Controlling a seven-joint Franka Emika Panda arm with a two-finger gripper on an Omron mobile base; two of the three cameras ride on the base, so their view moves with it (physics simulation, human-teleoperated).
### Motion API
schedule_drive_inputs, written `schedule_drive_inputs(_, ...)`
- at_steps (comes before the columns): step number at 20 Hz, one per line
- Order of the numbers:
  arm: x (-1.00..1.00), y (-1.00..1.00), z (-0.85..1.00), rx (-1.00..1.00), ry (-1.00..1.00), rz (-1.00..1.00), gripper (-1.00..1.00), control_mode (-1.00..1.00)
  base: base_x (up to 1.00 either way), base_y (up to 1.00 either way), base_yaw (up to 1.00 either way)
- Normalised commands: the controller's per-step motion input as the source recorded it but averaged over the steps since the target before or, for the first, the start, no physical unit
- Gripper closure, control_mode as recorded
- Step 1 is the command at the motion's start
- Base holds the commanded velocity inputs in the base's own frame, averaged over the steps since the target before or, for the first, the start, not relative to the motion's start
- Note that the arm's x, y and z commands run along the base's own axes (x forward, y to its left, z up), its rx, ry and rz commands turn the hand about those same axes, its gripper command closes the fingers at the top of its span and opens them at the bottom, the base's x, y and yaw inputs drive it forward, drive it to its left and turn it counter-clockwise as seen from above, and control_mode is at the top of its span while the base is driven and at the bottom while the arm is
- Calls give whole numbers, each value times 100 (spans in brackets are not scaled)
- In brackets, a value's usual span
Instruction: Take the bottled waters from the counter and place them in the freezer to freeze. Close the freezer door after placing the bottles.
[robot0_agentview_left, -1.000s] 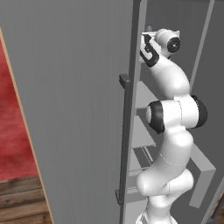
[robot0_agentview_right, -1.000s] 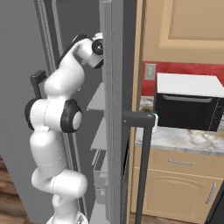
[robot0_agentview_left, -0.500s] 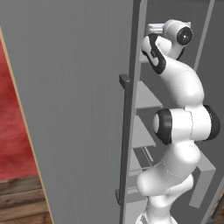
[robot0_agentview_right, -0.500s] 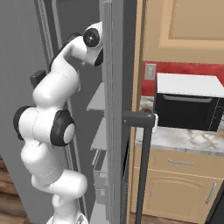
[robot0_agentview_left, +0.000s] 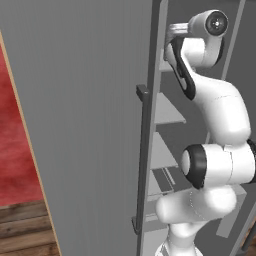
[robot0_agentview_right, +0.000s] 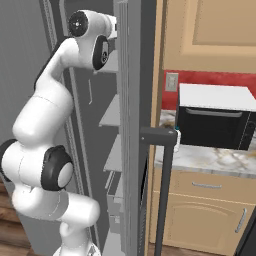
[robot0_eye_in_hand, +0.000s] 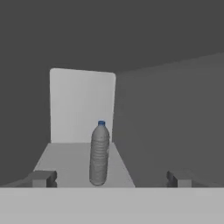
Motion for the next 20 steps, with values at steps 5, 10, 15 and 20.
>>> schedule_drive_inputs(5, -73, 24, -3, 2, 11, -4, -100, -100, 0, 0, 0)
schedule_drive_inputs(10, -66, 11, 1, 7, 1, 0, -100, -100, 0, 0, 0)
schedule_drive_inputs(15, -70, 28, 0, 7, 7, 0, -100, -100, 0, 0, 0)
schedule_drive_inputs(20, -68, 23, -11, 8, 5, 0, -100, -100, 0, 0, 0)
